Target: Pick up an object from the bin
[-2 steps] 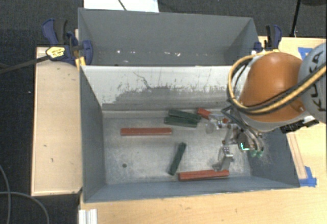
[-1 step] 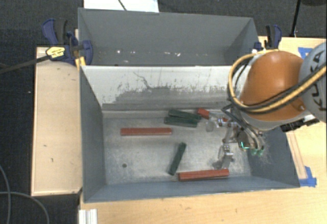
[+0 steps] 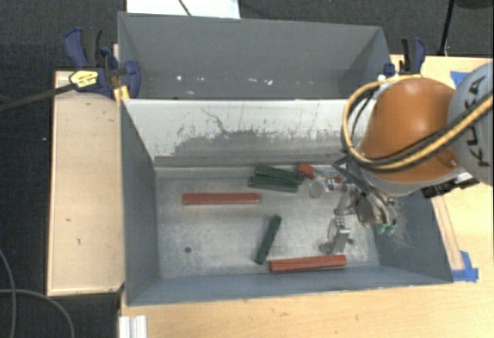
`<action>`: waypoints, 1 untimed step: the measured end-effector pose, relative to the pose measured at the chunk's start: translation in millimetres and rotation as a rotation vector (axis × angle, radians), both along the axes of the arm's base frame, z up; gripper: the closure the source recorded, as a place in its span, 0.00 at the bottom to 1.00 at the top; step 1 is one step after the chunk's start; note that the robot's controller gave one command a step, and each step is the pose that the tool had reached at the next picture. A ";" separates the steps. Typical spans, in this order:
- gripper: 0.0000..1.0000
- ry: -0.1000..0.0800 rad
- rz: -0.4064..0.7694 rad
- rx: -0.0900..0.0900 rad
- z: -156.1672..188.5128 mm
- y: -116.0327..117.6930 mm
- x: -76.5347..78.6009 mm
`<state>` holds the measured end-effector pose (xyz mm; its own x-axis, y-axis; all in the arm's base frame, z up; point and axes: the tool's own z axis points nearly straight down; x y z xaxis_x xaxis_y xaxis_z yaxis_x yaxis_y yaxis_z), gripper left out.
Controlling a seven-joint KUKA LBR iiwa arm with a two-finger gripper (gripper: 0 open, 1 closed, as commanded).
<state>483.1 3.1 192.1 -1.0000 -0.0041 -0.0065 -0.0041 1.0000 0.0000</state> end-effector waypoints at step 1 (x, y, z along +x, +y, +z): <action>0.00 -0.003 0.018 0.000 -11.5 2.0 6.5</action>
Offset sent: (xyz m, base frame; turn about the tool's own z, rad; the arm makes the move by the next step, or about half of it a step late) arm 0.0122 -0.0320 0.0057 -0.2746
